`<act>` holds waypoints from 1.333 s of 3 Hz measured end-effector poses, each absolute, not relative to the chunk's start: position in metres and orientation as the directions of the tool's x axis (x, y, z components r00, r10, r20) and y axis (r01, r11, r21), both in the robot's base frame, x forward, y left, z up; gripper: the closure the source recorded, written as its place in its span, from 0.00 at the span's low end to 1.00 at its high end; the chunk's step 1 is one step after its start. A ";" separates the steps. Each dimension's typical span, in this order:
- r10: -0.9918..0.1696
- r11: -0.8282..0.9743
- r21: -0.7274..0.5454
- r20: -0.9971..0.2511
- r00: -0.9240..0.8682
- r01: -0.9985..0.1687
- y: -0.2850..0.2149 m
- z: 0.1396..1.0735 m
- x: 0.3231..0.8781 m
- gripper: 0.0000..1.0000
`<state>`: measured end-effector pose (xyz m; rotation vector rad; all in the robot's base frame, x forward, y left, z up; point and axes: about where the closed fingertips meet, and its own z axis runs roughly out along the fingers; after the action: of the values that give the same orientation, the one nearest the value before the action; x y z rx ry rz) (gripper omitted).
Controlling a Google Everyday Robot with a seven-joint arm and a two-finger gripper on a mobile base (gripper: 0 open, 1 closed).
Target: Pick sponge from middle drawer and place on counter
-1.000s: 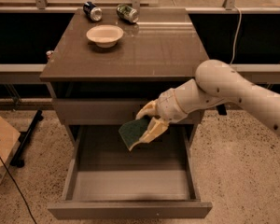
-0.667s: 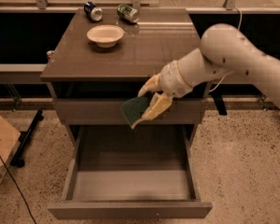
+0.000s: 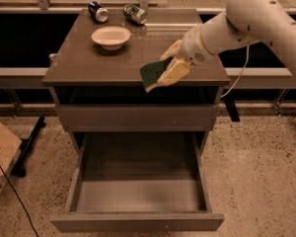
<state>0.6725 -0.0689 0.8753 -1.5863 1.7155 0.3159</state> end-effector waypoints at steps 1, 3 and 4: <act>-0.698 0.419 -0.301 -0.710 -0.093 -0.857 -0.102 0.882 0.733 0.98; -0.642 0.535 -0.261 -0.743 -0.187 -0.804 -0.122 0.871 0.770 0.53; -0.642 0.533 -0.257 -0.743 -0.188 -0.806 -0.120 0.869 0.771 0.29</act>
Offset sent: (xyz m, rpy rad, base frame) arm 0.1411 -0.0891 -0.0071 0.1670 0.0118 -0.5072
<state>0.7711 -0.1199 0.8690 -1.1829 1.9106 0.2396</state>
